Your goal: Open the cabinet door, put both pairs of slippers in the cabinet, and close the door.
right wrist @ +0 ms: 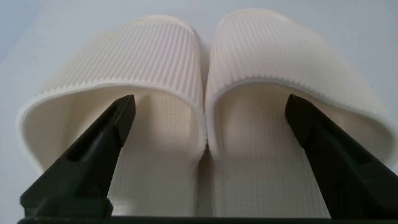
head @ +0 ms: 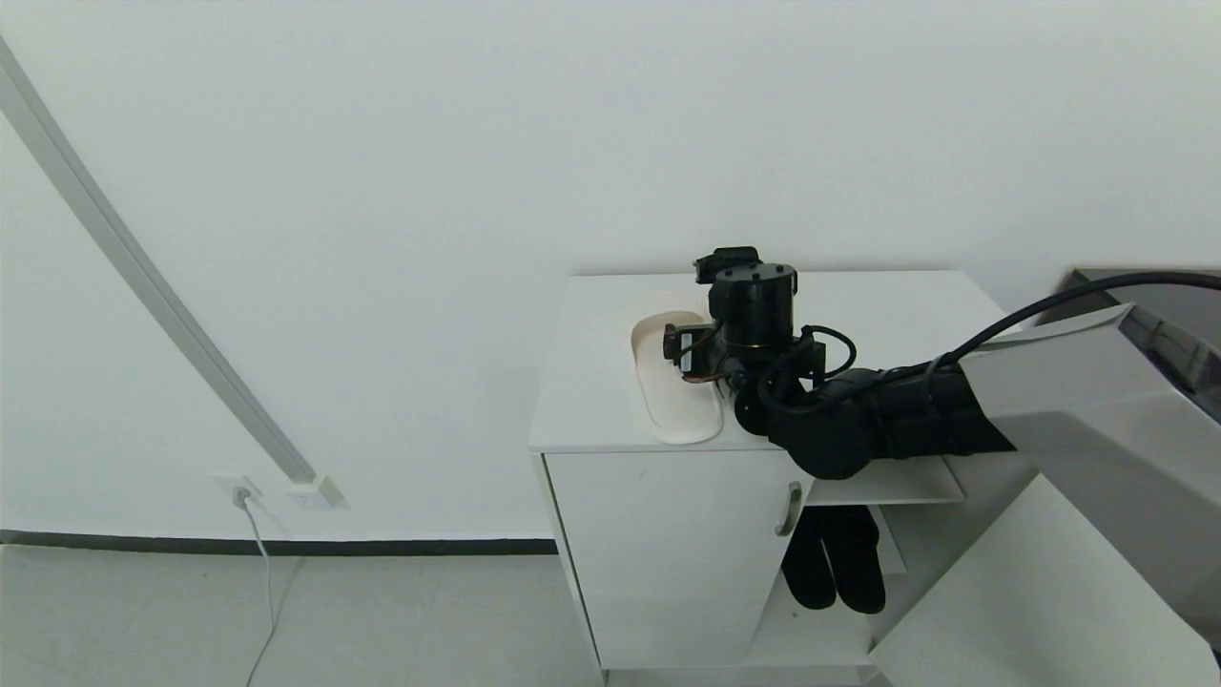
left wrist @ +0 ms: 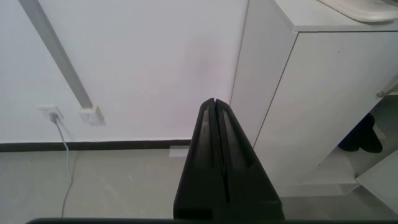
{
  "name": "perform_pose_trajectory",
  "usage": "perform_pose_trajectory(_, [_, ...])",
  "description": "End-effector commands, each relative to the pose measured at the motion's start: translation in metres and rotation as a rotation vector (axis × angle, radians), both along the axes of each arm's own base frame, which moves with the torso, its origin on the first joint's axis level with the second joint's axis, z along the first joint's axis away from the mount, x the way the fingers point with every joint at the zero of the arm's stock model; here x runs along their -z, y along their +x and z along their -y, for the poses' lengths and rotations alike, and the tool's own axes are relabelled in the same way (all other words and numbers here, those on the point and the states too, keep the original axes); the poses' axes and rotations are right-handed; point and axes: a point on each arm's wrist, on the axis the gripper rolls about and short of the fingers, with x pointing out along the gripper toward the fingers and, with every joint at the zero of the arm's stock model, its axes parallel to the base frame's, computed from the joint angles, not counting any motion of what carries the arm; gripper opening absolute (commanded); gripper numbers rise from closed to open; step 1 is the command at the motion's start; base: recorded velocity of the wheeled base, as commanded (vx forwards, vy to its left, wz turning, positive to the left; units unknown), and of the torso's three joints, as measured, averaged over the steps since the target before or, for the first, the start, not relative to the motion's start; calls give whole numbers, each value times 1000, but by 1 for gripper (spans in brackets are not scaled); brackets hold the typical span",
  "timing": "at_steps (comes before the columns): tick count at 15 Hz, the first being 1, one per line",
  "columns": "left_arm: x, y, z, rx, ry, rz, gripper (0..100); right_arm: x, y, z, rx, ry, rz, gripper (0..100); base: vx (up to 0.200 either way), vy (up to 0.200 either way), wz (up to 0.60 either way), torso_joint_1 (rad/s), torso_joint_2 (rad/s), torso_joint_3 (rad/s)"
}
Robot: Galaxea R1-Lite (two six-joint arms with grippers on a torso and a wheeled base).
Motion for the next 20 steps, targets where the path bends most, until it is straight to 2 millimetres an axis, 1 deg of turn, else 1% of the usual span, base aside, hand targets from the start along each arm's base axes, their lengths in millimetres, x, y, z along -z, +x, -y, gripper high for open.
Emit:
perform_pose_trajectory(1, [0,0,0,0,0,-2,0,1,1,-1,0,0,0,0,0,0,0,0,0,0])
perform_pose_trajectory(5, [0,0,0,0,1,-1,0,-3,0,-2,-3,1,9,0,0,0,0,0,0,0])
perform_pose_trajectory(7, [0,0,0,0,1,-2,0,-6,-4,-3,-6,5,17,0,0,0,0,0,0,0])
perform_pose_trajectory(9, [0,0,0,0,1,-1,0,-27,-28,2,-37,15,28,0,0,0,0,0,0,0])
perform_pose_trajectory(10, [0,0,0,0,1,-2,0,-32,-36,4,-51,14,28,0,0,0,0,0,0,0])
perform_pose_trajectory(11, [0,0,0,0,1,-2,0,-41,-62,11,-129,10,16,0,0,0,0,0,0,0])
perform_pose_trajectory(12, [0,0,0,0,1,-1,0,-43,-72,14,-164,6,10,0,0,0,0,0,0,0])
perform_pose_trajectory(13, [0,0,0,0,1,-1,0,-50,-101,26,-259,1,-7,0,0,0,0,0,0,0])
perform_pose_trajectory(14, [0,0,0,0,1,-1,0,-51,-114,36,-283,-4,-19,0,0,0,0,0,0,0])
perform_pose_trajectory(16, [0,0,0,0,6,-1,0,-51,-145,65,-342,-13,-46,0,0,0,0,0,0,0])
perform_pose_trajectory(17, [0,0,0,1,10,-1,0,-49,-156,76,-357,-16,-58,0,0,0,0,0,0,0])
perform_pose_trajectory(18, [0,0,0,1,10,-1,0,-42,-171,91,-378,-27,-82,0,0,0,0,0,0,0])
perform_pose_trajectory(19, [0,0,0,1,10,-1,0,-37,-179,99,-385,-27,-101,0,0,0,0,0,0,0])
perform_pose_trajectory(20, [0,0,0,1,10,-2,0,-33,-184,101,-394,-14,-115,0,0,0,0,0,0,0])
